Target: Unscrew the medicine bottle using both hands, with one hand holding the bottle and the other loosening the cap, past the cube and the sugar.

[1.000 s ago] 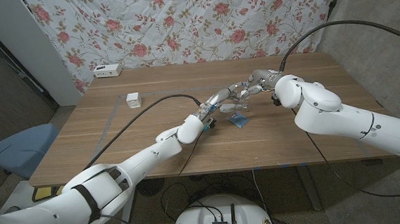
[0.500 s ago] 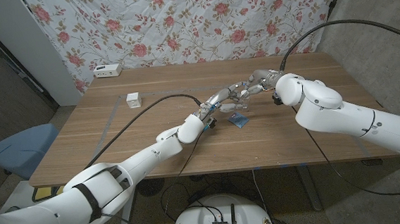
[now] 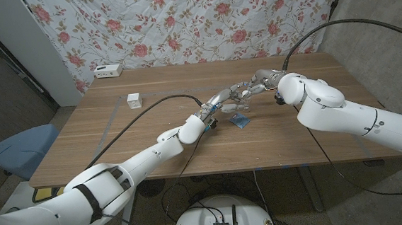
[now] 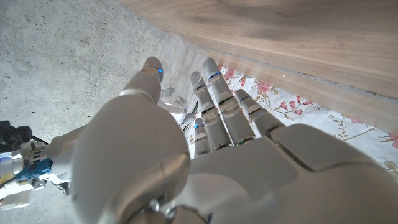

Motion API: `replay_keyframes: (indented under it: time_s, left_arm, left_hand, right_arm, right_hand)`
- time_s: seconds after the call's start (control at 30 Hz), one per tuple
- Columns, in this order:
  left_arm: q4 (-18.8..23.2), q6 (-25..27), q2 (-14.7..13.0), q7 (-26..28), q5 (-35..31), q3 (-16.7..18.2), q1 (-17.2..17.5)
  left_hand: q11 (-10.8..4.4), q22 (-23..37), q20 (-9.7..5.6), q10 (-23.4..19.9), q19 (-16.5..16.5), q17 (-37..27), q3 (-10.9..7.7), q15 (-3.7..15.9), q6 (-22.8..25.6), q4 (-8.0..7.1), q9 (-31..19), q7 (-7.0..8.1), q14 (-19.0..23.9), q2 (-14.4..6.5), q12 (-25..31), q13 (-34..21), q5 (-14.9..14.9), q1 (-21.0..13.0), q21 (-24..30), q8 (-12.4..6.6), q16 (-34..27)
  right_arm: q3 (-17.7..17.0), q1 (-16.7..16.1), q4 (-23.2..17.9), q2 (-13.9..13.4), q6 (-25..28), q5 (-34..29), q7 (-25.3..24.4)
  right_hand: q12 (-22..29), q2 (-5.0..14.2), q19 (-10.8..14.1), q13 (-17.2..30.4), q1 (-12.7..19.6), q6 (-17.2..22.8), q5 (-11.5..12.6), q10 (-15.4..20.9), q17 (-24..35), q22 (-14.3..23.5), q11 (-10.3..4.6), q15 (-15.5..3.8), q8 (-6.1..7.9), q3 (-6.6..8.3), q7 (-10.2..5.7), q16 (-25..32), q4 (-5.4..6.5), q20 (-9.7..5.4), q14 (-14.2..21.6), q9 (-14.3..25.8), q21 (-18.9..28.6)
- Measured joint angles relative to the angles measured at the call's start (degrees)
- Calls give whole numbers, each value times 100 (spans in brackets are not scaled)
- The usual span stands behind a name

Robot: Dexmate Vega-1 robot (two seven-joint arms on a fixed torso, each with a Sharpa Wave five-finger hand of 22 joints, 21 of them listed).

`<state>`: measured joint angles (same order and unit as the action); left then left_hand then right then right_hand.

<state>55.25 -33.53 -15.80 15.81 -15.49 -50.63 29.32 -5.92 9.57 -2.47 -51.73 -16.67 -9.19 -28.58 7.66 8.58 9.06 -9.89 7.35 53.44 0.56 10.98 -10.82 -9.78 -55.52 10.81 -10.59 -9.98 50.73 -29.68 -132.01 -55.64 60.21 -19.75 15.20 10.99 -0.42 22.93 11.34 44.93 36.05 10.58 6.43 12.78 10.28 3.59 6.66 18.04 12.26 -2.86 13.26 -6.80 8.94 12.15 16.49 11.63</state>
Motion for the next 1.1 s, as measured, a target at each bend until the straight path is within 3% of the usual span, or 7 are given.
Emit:
replay_keyframes:
  time_s: [0.43,0.73,1.1]
  left_arm:
    - [6,-15,-10,0,1,-4,0]
    - [7,-26,-16,1,1,-4,-1]
    - [12,-31,-19,-8,0,-4,-1]
  left_hand:
    - [0,0,0,0,0,0,0,0,0,0,0,0,0,-16,-13,5,11,16,0,0,0]
    - [-1,0,0,1,0,0,0,0,24,0,0,24,0,-38,7,4,13,38,0,0,0]
    - [-1,0,0,1,0,0,0,0,55,0,0,12,0,-38,7,2,17,38,0,0,0]
  right_arm:
    - [66,27,0,-2,85,58,-79]
    - [109,49,0,7,113,61,-125]
    - [135,44,16,27,121,63,-222]
  right_hand:
    - [1,181,38,-1,184,257,28,55,1,-1,9,-53,126,111,-93,0,-111,-38,53,16,1]
    - [27,195,76,-1,259,351,28,88,1,-11,-24,-107,170,158,-124,0,-158,-76,107,16,3]
    - [27,301,158,-1,517,439,28,234,1,-16,-201,-186,258,269,-196,0,-269,-157,186,-1,28]
